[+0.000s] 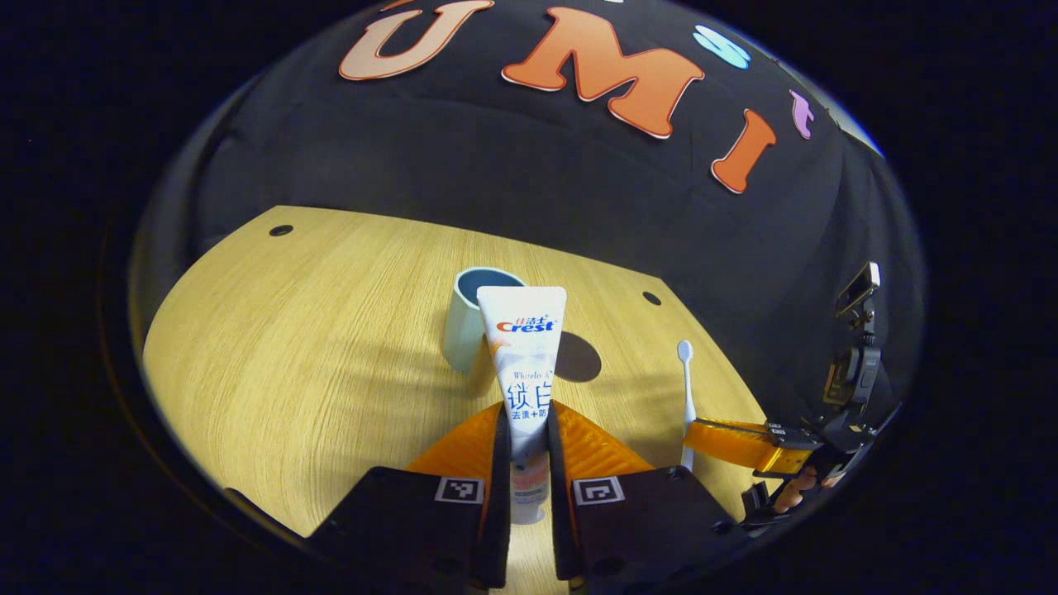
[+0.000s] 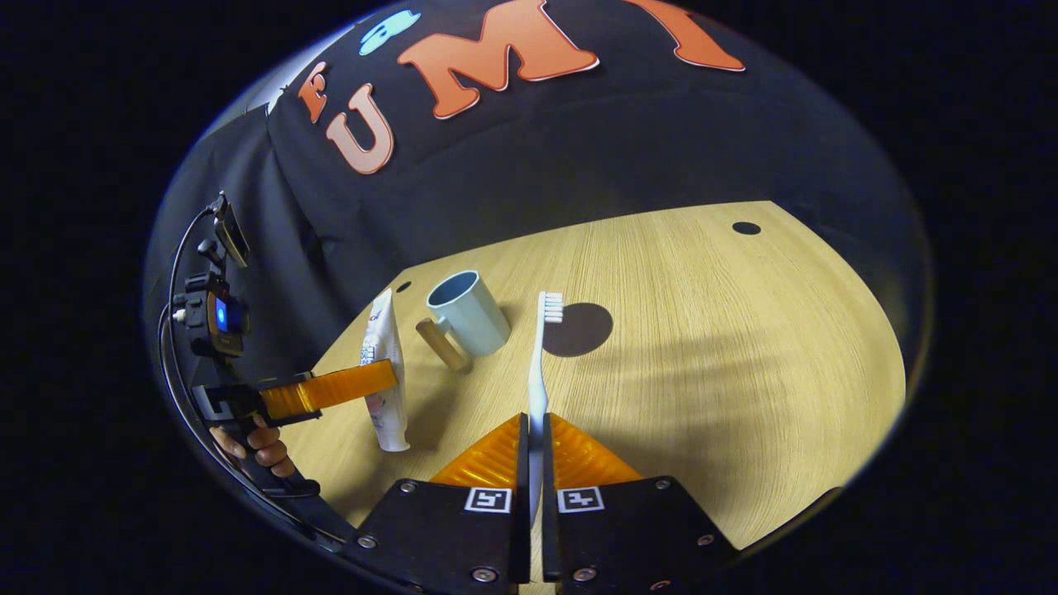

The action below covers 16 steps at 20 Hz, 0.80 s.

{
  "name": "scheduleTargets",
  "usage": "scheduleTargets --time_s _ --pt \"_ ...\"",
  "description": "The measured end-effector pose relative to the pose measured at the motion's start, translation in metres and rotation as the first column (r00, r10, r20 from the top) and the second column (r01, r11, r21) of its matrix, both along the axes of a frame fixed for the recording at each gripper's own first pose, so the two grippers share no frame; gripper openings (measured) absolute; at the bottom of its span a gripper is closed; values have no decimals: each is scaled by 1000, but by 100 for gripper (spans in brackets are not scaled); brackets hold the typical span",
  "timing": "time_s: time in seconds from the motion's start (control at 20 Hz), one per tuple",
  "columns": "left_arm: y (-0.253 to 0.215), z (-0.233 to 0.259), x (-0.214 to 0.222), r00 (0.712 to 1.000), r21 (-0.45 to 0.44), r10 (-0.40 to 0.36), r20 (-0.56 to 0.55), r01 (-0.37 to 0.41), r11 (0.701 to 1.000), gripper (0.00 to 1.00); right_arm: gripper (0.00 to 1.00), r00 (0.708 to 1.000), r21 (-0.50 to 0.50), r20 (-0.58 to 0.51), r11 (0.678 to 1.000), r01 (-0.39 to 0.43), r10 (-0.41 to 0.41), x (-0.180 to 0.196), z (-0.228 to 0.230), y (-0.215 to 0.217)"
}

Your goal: Put the toothbrush and toothpaste on the desktop into the cup, then pick up the cup and place it on the coaster on the desktop.

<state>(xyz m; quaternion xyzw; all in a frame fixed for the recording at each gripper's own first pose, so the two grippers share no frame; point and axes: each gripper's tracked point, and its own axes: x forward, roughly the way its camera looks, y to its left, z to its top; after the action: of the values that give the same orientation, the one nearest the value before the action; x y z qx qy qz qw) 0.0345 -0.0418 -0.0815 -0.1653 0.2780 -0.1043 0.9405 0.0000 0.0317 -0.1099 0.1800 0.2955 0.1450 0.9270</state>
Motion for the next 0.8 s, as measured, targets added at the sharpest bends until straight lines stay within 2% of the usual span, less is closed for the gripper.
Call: scheduleTargets --time_s 0.45,0.8 --pt "18 56 34 983 12 75 170 -78 997 25 6 984 59 169 997 42 -51 20 37 -10" --pt "21 94 70 944 -25 100 315 -97 995 25 6 939 60 338 997 40 -58 28 75 -17"
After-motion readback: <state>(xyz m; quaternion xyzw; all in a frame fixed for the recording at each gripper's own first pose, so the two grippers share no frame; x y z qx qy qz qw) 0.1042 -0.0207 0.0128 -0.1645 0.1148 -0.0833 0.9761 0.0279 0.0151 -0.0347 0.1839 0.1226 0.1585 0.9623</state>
